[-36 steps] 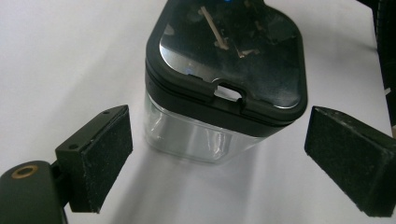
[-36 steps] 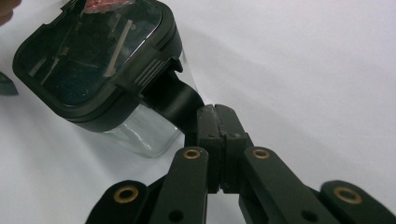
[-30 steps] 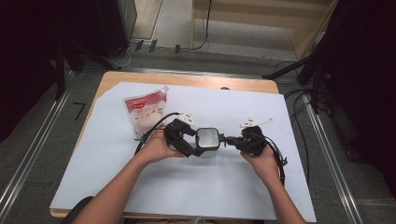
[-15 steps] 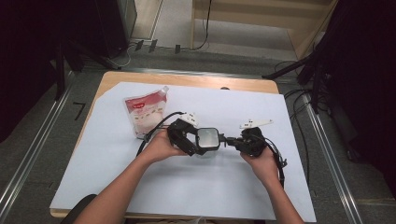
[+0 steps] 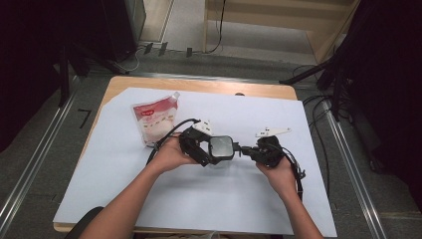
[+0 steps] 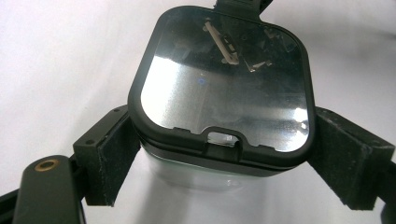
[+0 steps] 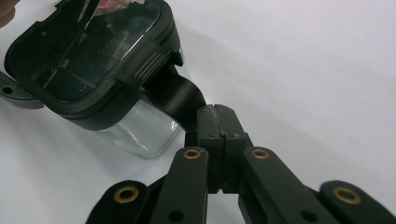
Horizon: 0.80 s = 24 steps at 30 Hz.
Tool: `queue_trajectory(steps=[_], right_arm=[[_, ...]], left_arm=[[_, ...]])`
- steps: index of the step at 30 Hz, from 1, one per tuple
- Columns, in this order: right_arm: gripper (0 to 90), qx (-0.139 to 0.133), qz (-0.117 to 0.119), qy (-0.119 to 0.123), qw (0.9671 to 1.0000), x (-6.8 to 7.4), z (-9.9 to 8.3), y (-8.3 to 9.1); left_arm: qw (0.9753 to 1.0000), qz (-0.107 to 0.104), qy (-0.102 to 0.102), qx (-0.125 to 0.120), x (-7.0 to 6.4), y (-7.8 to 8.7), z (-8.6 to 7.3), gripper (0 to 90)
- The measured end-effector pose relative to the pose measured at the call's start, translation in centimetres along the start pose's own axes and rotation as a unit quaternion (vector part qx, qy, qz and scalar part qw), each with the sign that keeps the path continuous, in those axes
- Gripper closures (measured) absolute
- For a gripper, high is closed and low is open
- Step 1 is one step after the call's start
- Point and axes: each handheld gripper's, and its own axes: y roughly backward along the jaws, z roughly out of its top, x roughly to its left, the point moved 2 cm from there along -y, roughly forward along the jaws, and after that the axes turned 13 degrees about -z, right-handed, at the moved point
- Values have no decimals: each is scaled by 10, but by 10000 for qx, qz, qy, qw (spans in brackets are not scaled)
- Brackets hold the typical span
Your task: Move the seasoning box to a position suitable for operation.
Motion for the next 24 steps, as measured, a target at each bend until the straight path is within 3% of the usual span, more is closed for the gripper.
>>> queue_trajectory(steps=[6, 8, 12, 17, 24], right_arm=[[900, -3, -4, 23, 10000, 0, 0, 0], [900, -6, 2, 18, 10000, 0, 0, 0], [900, 6, 10, 24, 10000, 1, 0, 0], [900, 48, -10, 13, 10000, 1, -1, 0], [900, 30, -13, 44, 10000, 1, -1, 0]], left_arm=[[10000, 2, -83, 18, -1, 1, 1, 159], [10000, -25, -14, -52, -2, 2, 1, 163], [10000, -5, -60, 79, -3, 4, 3, 166], [9999, -53, -97, 62, -4, 4, 4, 168], [9998, 33, -141, 132, -7, 3, 6, 173]])
